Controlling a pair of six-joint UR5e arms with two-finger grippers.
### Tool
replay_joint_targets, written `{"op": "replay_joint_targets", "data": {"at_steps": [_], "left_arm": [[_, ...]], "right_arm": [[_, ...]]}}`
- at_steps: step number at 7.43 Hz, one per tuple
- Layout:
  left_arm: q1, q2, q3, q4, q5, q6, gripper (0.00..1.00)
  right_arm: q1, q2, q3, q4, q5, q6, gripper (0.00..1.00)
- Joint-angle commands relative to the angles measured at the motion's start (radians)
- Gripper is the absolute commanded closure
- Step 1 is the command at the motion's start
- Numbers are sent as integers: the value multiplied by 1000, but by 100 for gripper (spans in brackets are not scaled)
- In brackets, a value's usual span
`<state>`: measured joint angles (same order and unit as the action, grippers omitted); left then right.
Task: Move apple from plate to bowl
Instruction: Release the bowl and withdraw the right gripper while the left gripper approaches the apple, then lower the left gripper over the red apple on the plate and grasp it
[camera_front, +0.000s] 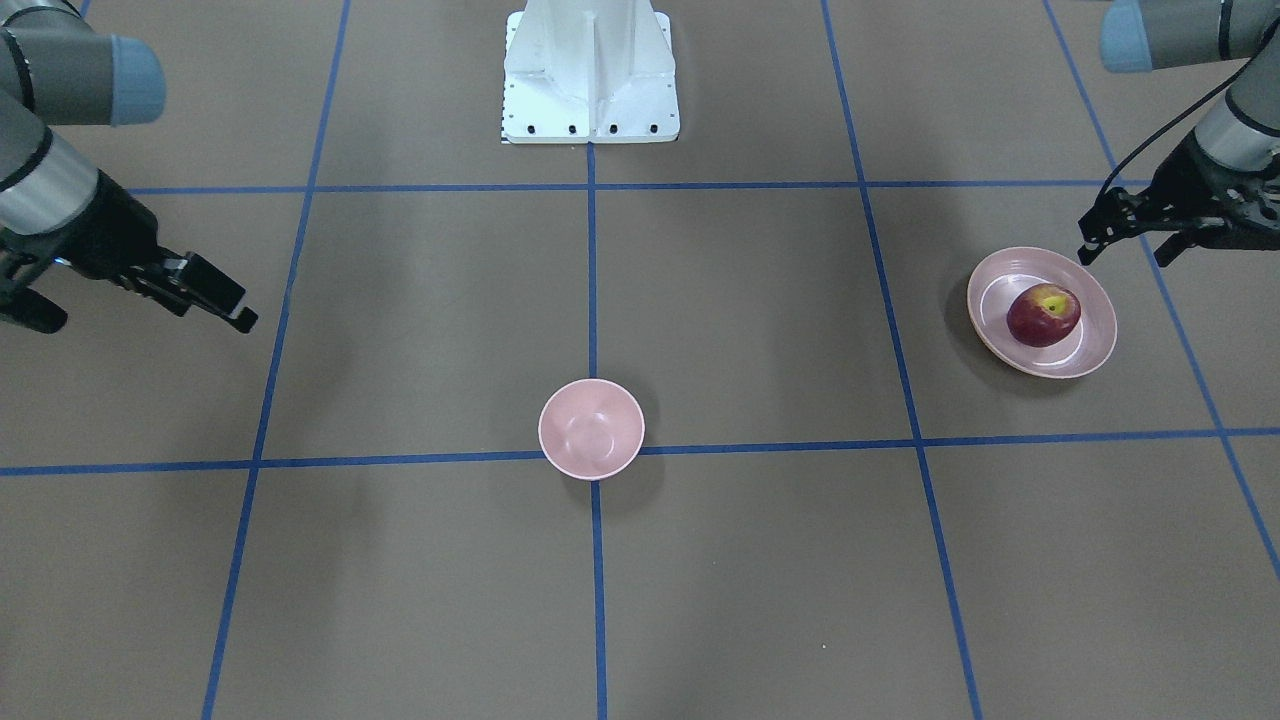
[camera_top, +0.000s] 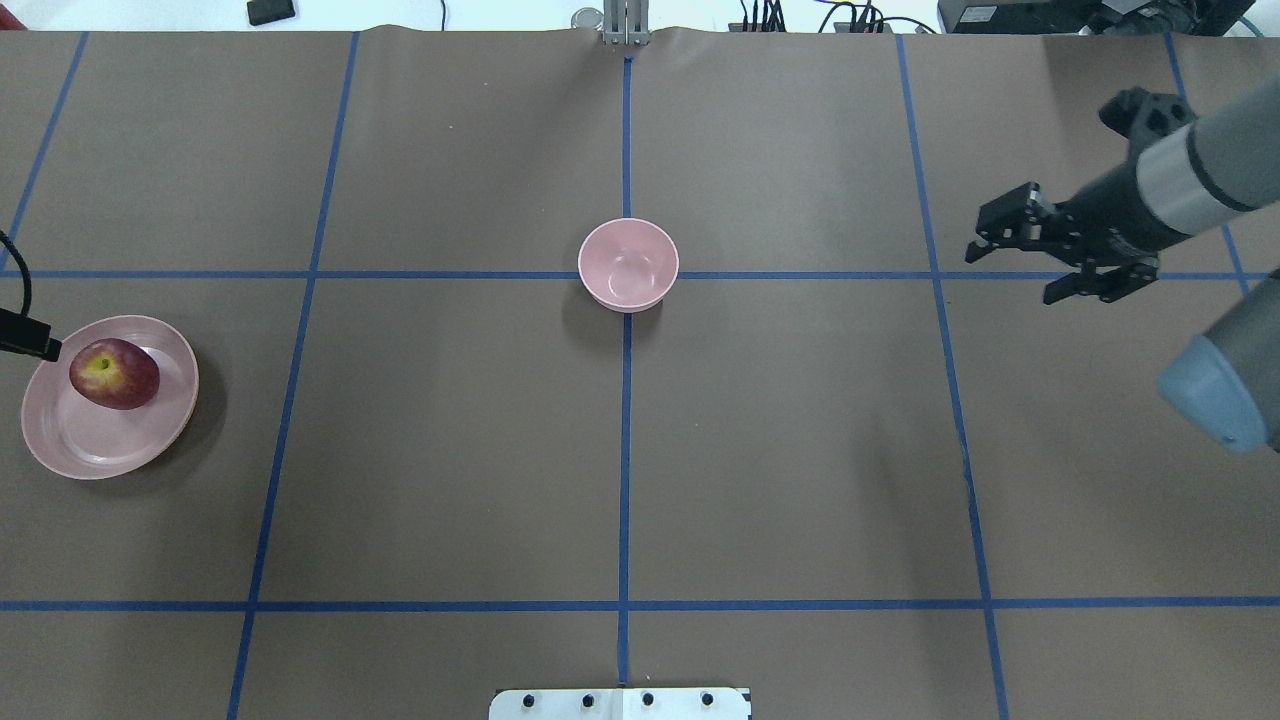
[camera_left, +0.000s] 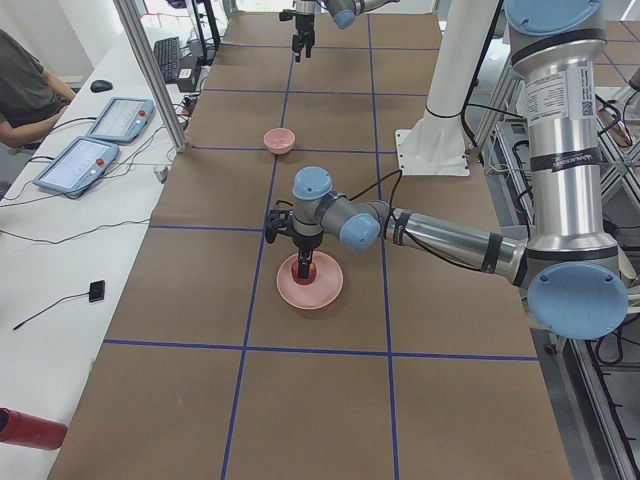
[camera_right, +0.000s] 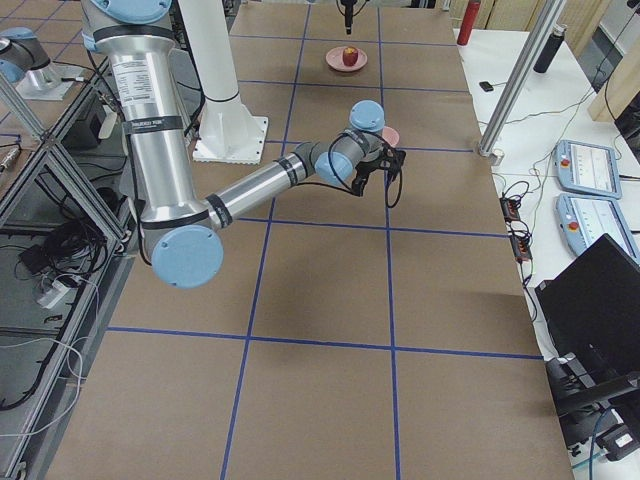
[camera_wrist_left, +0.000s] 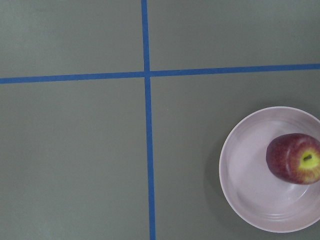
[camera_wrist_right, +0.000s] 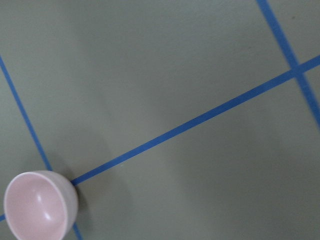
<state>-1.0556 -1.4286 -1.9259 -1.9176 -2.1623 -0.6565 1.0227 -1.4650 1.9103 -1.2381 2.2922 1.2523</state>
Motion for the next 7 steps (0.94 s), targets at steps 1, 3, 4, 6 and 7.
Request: {"op": "replay_joint_targets", "data": {"at_steps": [1, 3, 4, 6, 7], "left_arm": [[54, -32, 18, -6, 22, -18, 2], [55, -110, 100, -12, 18, -17, 3], [55, -92, 99, -14, 19, -2, 2], [63, -84, 119, -14, 19, -2, 2], [65, -90, 136, -15, 19, -12, 2]], "right_arm": [[106, -211, 52, 2, -3, -340, 0], [106, -225, 47, 2, -13, -367, 0], [108, -230, 47, 2, -13, -367, 0], [108, -247, 46, 5, -14, -369, 0], [106, -264, 44, 6, -14, -378, 0]]}}
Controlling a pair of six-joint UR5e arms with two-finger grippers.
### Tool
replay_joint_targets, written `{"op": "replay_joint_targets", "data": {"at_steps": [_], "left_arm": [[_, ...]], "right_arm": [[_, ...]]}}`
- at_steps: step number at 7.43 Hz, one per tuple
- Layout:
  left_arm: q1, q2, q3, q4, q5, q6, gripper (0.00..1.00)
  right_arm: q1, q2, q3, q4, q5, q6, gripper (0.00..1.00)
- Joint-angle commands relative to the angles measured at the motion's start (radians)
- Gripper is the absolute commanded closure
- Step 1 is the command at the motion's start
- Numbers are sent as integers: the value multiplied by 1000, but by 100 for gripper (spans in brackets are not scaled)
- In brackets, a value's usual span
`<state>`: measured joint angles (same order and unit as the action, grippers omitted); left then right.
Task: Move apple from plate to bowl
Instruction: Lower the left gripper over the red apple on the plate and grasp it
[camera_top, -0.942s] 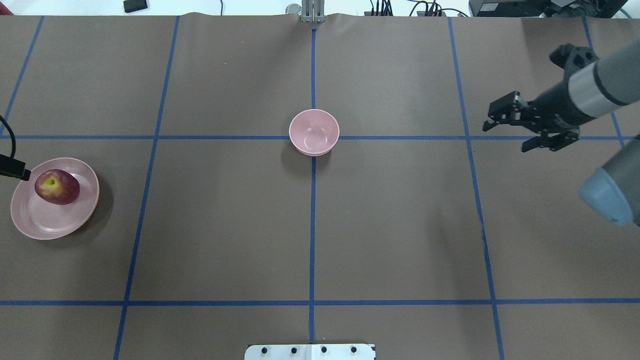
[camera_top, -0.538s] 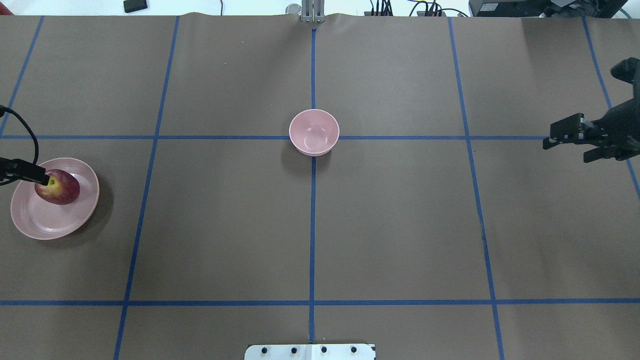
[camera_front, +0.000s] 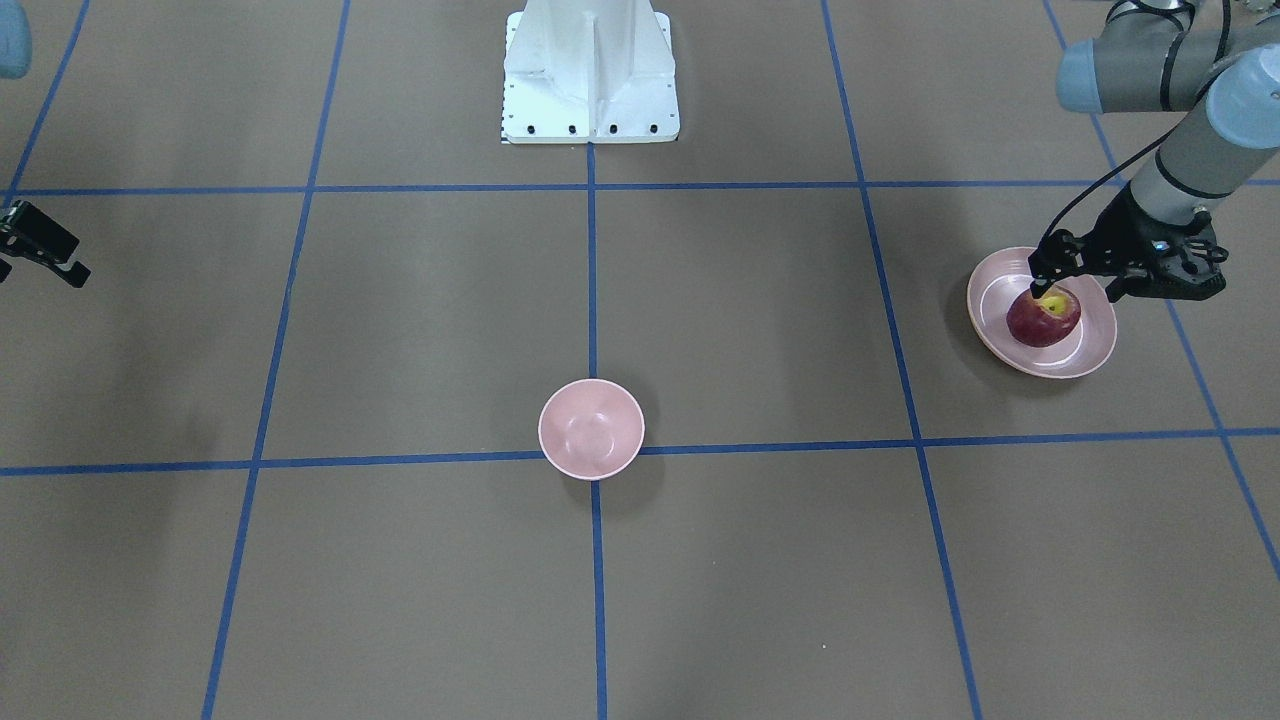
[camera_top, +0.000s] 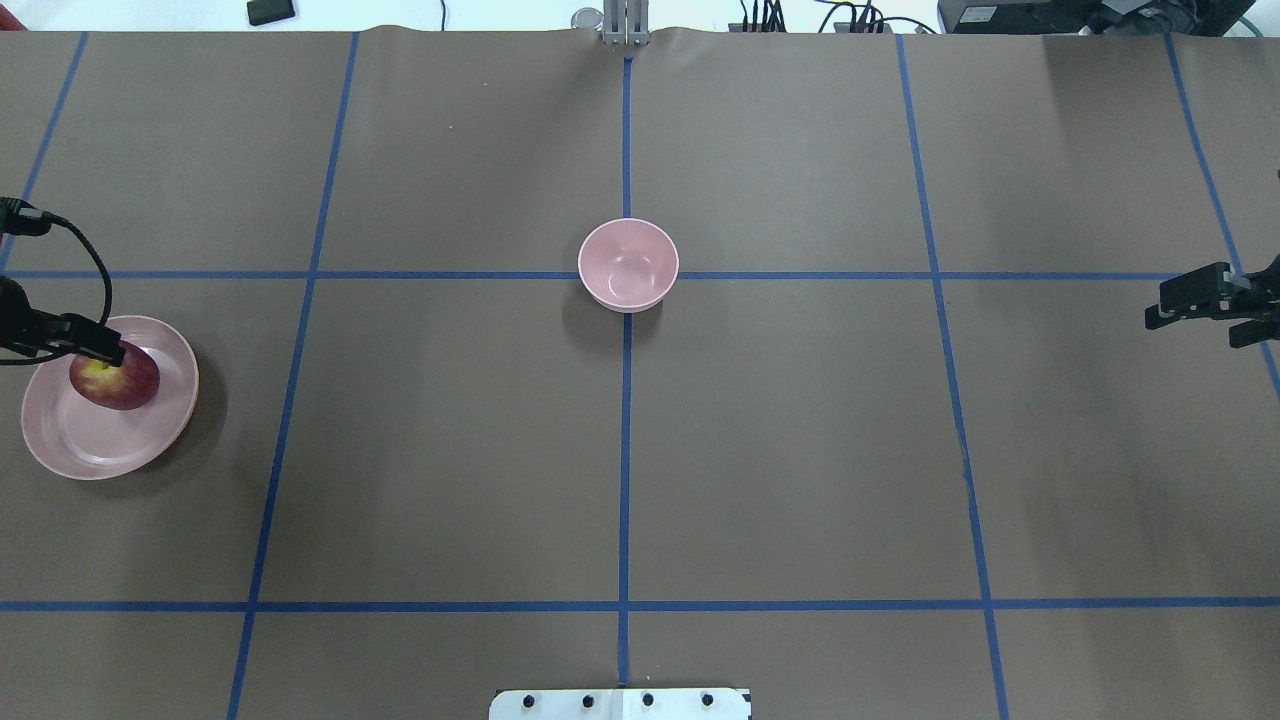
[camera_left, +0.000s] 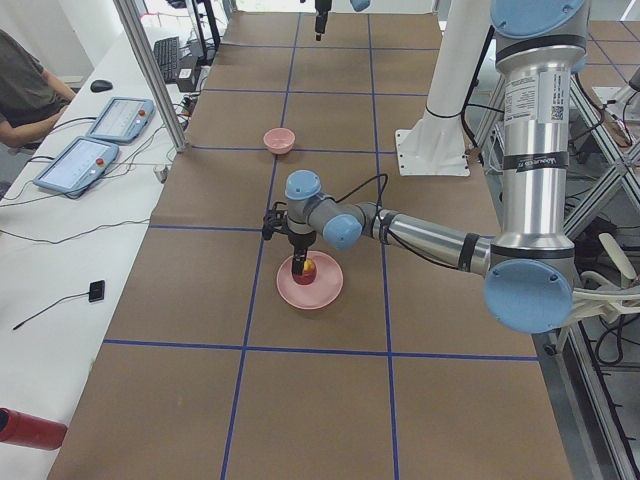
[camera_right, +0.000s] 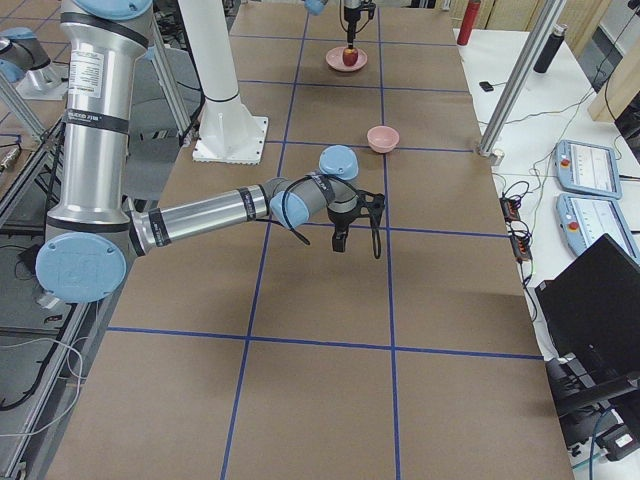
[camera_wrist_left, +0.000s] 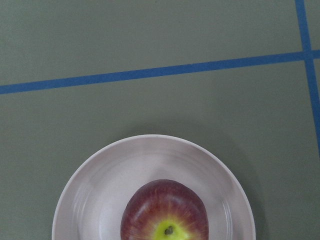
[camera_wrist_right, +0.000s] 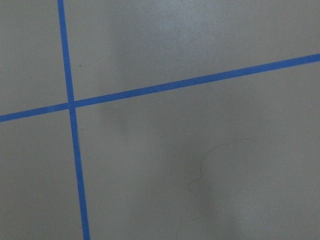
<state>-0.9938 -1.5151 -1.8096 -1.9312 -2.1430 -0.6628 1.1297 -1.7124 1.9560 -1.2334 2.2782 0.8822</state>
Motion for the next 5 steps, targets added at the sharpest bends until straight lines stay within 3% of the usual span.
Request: {"op": "replay_joint_targets", "data": {"at_steps": [1, 5], "left_arm": [[12, -13, 38, -5, 0, -8, 2], [29, -28, 59, -5, -8, -11, 2]], "right_arm": [[1, -35, -3, 0, 1, -85, 0], [-2, -39, -3, 0, 1, -95, 0]]}}
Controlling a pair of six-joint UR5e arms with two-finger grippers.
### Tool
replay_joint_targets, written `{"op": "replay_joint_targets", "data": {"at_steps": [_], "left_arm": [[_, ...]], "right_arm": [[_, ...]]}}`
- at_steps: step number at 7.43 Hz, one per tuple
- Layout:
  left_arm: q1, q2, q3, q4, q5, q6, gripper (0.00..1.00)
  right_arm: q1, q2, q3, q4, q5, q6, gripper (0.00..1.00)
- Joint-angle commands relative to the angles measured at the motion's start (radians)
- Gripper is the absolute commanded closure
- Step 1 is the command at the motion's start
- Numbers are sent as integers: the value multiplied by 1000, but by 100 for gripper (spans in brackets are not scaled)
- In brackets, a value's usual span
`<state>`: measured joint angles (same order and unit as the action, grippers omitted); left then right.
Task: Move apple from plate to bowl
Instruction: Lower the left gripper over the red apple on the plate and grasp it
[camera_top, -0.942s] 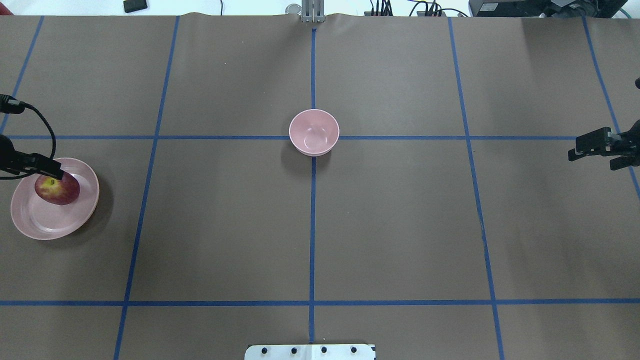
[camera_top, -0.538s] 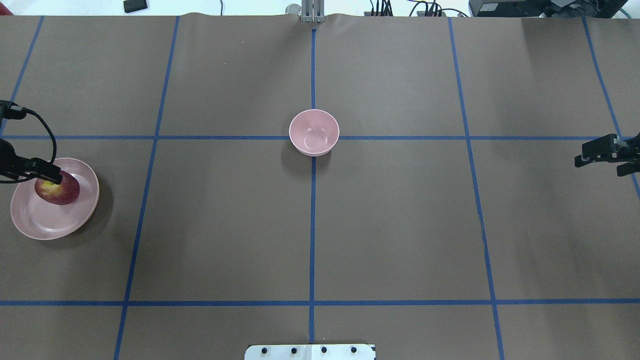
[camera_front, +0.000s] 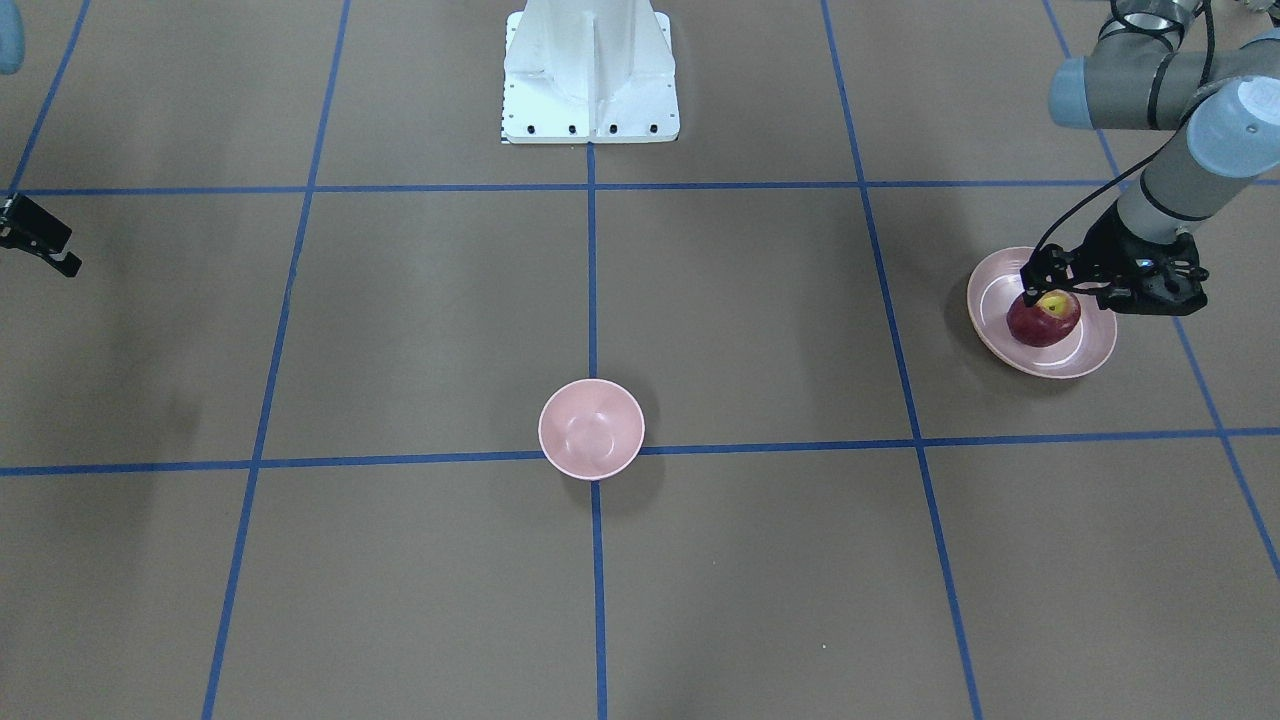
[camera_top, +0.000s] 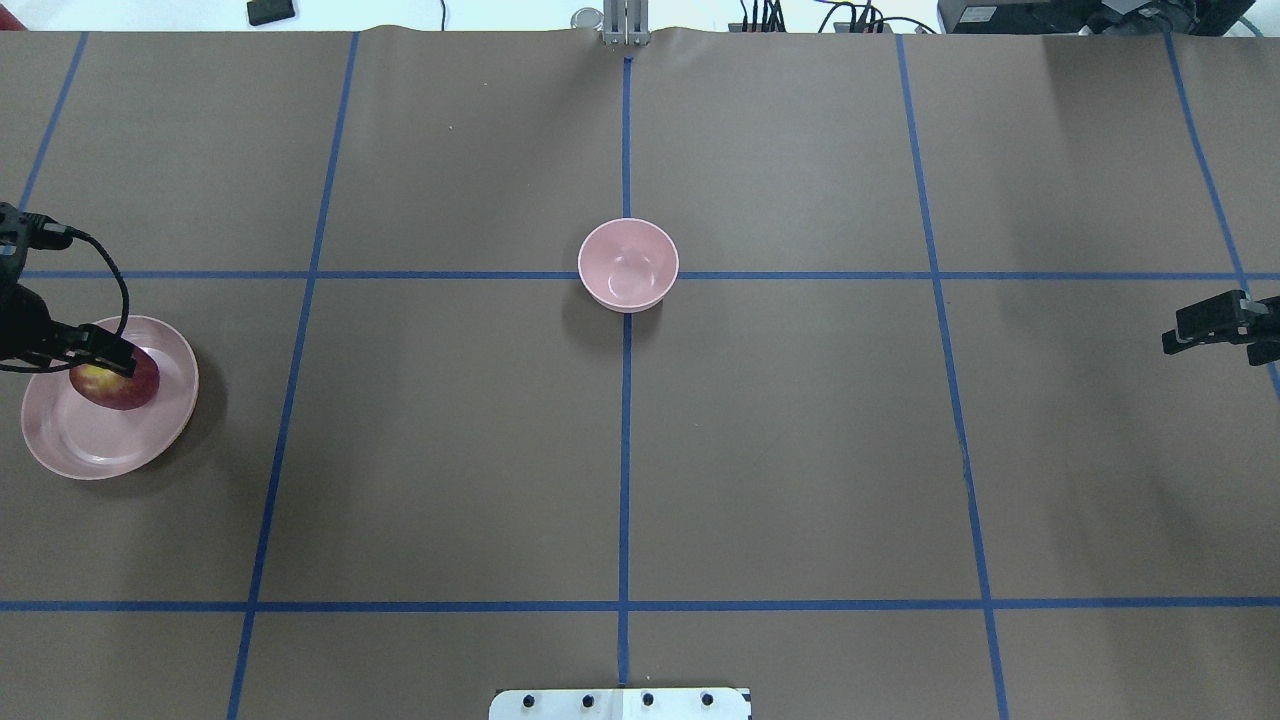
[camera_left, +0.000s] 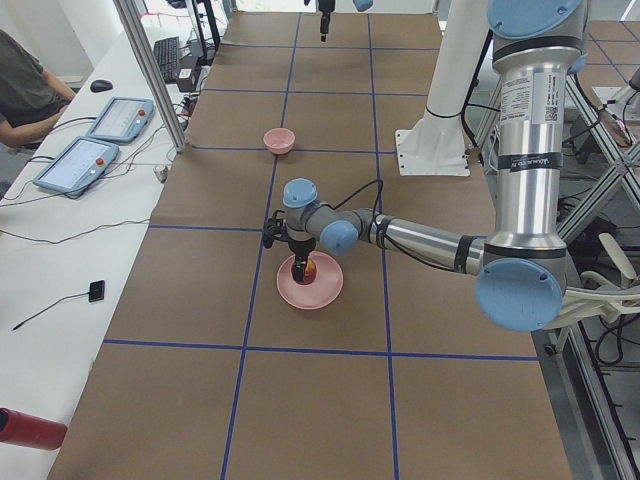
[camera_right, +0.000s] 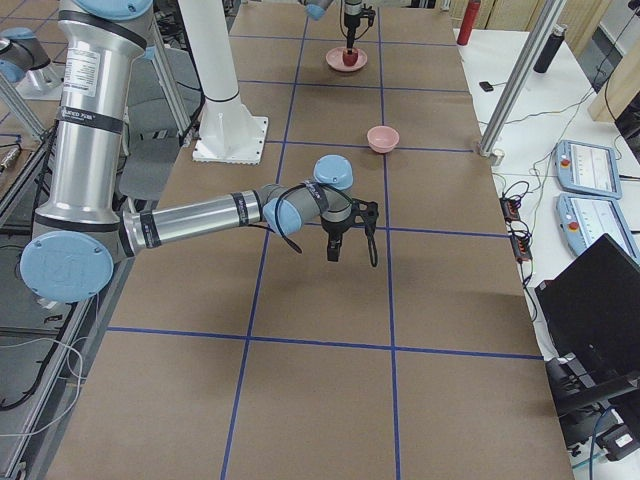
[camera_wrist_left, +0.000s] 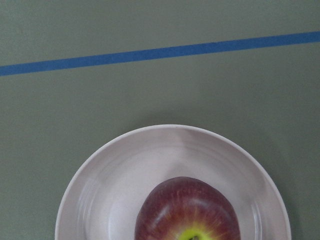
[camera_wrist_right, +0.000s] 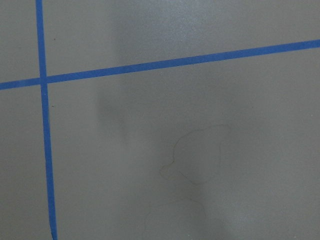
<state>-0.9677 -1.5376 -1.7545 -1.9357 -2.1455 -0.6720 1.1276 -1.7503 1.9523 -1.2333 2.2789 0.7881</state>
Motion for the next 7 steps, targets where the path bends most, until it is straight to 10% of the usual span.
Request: {"op": "replay_joint_targets", "data": {"at_steps": [1, 7], "left_arm": [[3, -9, 3, -2, -7, -15, 2], [38, -33, 76, -14, 1, -17, 2]], "right_arm": [[0, -3, 0, 2, 1, -1, 0], [0, -5, -4, 0, 1, 3, 0]]}}
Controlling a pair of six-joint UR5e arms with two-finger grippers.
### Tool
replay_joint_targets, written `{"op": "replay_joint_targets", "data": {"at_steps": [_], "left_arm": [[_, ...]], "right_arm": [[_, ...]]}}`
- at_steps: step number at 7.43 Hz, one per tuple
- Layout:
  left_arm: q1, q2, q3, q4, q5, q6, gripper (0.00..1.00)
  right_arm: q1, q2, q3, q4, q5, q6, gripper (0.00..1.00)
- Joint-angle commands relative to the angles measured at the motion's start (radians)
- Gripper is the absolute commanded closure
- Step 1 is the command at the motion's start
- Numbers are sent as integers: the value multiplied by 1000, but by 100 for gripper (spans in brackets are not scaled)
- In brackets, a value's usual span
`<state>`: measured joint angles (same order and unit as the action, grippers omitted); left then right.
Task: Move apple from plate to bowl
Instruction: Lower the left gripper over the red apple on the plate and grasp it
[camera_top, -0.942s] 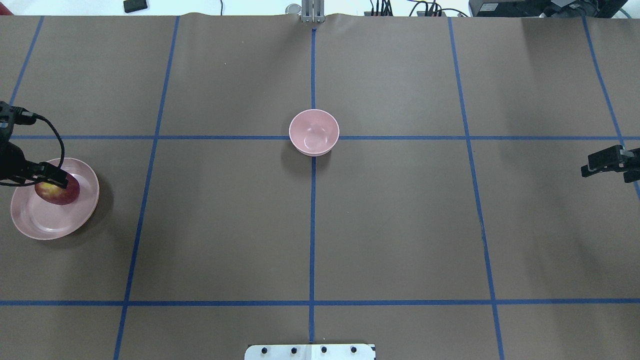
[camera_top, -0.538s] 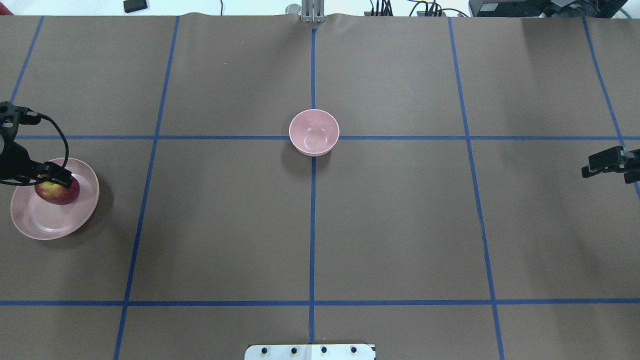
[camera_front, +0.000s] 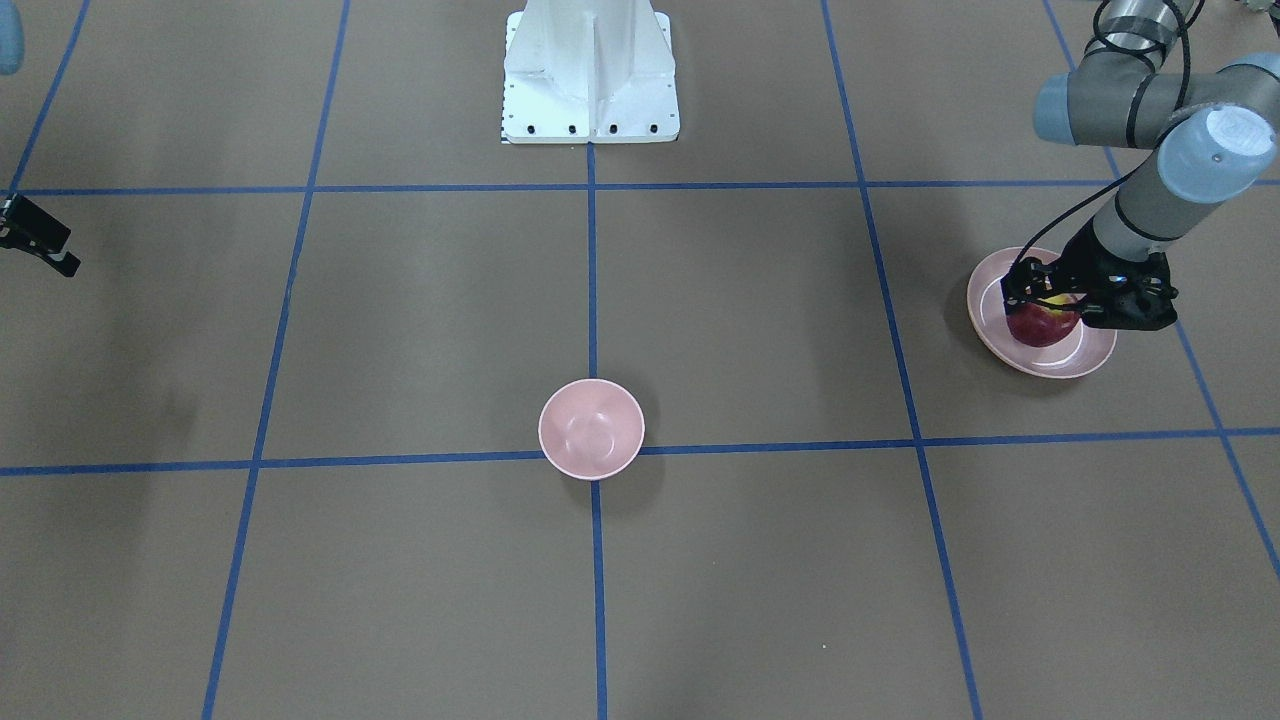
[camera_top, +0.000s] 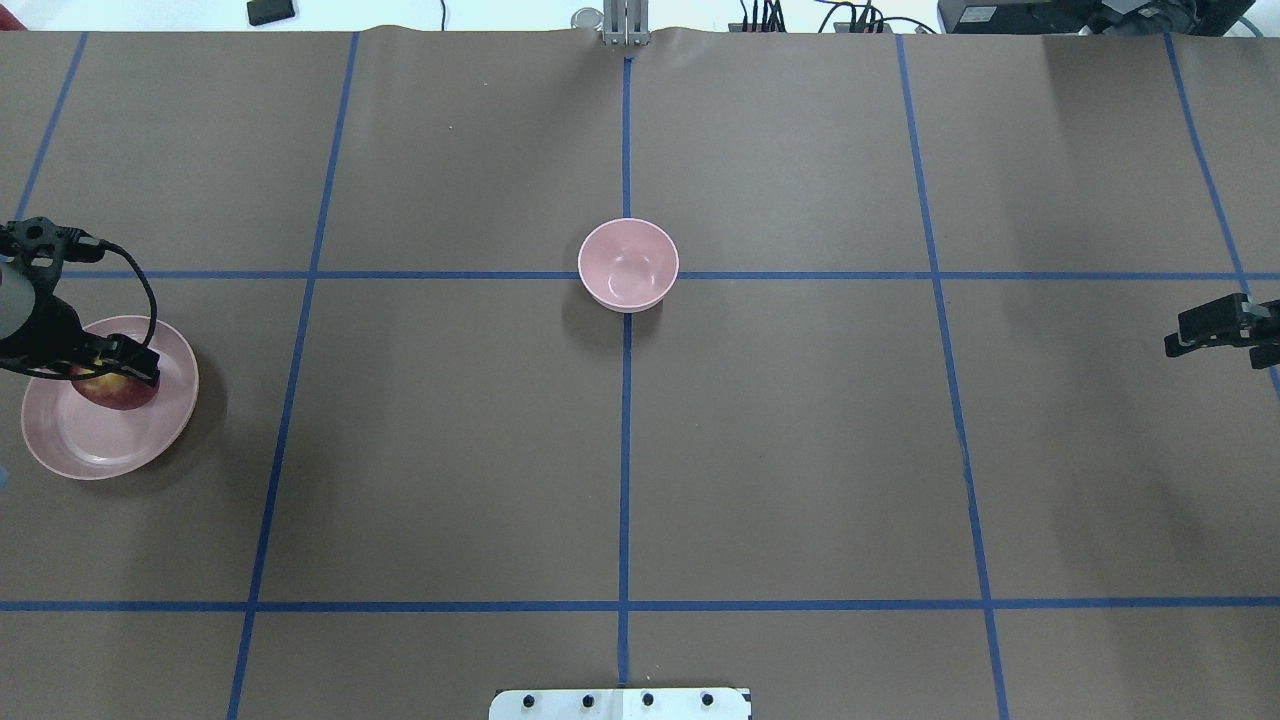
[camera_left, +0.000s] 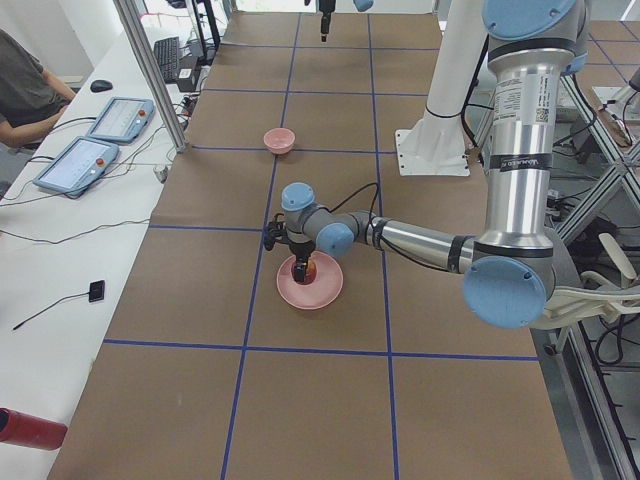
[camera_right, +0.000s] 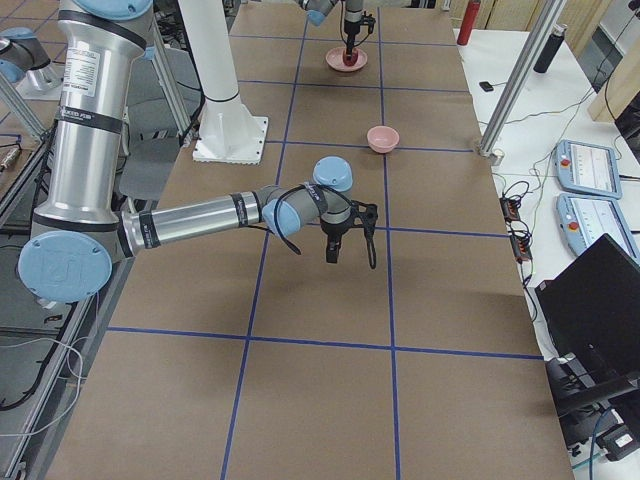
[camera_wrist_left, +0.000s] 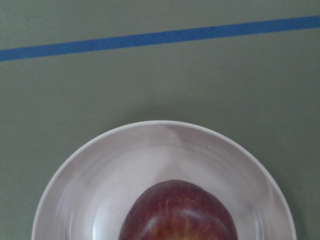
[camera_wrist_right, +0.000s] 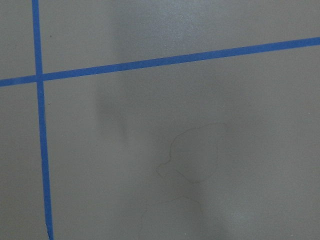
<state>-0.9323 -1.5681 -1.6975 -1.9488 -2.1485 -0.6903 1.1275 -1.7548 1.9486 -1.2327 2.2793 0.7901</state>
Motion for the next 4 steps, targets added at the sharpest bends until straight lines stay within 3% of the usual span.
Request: {"op": "replay_joint_targets", "data": {"at_steps": [1, 2, 3, 4], "left_arm": [[3, -1, 21, -1, 4, 5, 2], [3, -1, 22, -1, 6, 3, 2], [4, -4, 21, -1, 4, 0, 9], [3, -6, 21, -1, 4, -2, 45]], "right_arm": [[0, 0, 0, -1, 0, 1, 0], [0, 1, 0, -1, 3, 1, 0], [0, 3, 0, -1, 8, 5, 0], [0, 3, 1, -1, 11, 5, 0]]}}
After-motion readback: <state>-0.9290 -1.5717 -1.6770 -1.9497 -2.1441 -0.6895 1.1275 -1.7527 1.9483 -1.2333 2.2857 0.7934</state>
